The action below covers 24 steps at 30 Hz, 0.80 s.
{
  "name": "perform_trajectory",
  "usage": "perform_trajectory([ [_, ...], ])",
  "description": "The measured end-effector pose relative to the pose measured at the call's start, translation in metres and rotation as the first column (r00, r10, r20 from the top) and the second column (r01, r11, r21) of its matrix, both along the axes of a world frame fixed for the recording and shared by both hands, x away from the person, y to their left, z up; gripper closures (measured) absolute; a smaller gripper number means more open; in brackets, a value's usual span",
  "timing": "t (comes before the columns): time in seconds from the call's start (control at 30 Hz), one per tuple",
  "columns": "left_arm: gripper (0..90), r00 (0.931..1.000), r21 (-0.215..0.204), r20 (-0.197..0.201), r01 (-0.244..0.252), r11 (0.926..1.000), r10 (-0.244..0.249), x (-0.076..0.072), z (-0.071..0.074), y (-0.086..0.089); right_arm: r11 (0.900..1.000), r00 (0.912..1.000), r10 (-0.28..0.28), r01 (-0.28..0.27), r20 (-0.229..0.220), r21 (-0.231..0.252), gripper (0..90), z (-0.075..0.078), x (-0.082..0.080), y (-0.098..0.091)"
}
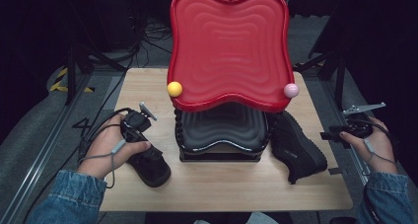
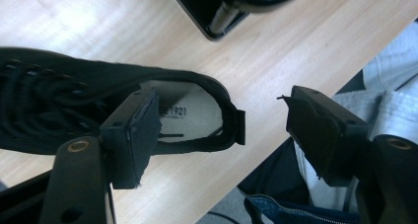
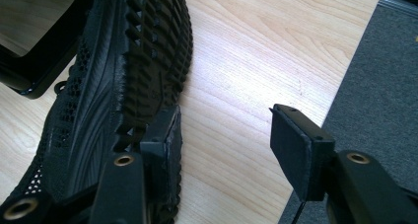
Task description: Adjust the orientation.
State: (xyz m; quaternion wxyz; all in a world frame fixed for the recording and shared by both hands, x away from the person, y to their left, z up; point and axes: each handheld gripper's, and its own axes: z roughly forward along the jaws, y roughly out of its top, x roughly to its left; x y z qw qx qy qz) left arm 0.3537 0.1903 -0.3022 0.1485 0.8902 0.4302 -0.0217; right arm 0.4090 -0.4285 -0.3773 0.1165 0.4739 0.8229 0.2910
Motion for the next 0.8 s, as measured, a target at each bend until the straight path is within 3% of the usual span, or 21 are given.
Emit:
perform_trajectory([
  [0.63, 32.2, 0.9945, 0.017, -0.104, 0.014, 0.9998, -0.012, 0.003, -0.055, -0.017, 0.9996, 0.9996, 0.028, -0.028, -0.008, -0.009, 46.5, -0.003, 0.001, 0.007],
  [0.8, 39.2, 0.9928, -0.025, -0.119, -0.016, 0.9996, 0.013, 0.004, -0.066, -0.016, 0.9991, 0.9992, 0.039, -0.040, -0.012, -0.017, 47.1, -0.004, 0.002, 0.009],
])
